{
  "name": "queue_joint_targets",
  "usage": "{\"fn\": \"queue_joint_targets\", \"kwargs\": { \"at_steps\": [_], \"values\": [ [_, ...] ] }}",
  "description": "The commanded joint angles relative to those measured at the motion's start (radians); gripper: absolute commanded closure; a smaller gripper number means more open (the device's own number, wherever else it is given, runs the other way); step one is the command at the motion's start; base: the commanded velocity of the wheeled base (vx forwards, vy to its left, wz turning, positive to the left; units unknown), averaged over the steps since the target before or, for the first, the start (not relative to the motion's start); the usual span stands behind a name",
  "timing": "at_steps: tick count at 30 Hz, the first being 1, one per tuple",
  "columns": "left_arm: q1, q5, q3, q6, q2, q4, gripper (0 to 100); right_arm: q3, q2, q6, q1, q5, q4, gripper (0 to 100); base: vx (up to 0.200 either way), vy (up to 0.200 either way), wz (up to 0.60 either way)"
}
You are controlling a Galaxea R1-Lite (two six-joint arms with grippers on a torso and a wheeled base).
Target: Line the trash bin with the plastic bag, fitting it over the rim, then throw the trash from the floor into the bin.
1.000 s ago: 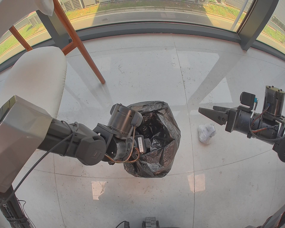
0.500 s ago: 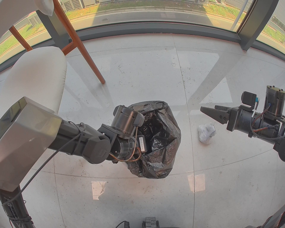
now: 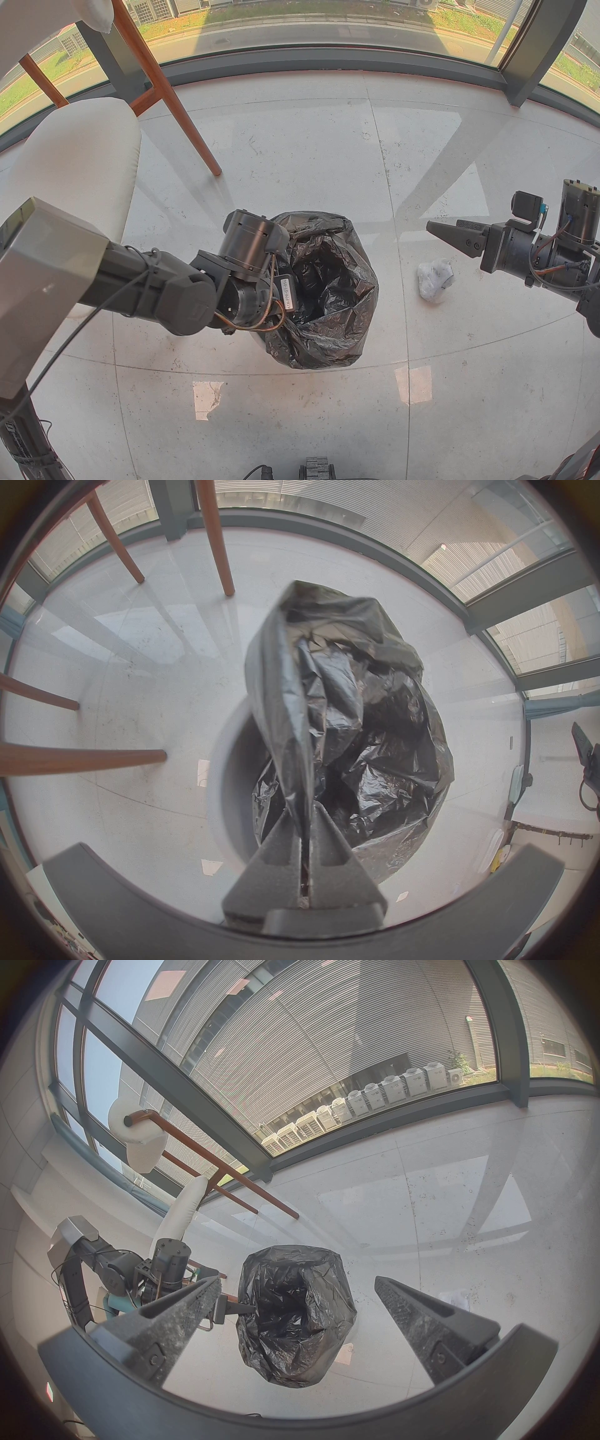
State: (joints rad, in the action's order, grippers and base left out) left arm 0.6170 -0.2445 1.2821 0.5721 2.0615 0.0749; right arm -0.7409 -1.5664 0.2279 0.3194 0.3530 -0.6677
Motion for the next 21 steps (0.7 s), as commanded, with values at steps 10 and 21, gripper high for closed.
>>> {"fn": "queue_joint_targets", "kwargs": {
  "at_steps": [10,21],
  "values": [
    [-0.181,-0.003,-0.162,-0.100,-0.124,0.011,100,-0.003,-0.004,0.001,0.001,0.000,-0.001,0,0.000,0.000,0.00],
    [-0.188,-0.003,-0.188,-0.100,-0.124,0.014,100,-0.002,-0.003,-0.001,0.001,0.000,-0.001,0,0.000,0.000,0.00]
  ]
}}
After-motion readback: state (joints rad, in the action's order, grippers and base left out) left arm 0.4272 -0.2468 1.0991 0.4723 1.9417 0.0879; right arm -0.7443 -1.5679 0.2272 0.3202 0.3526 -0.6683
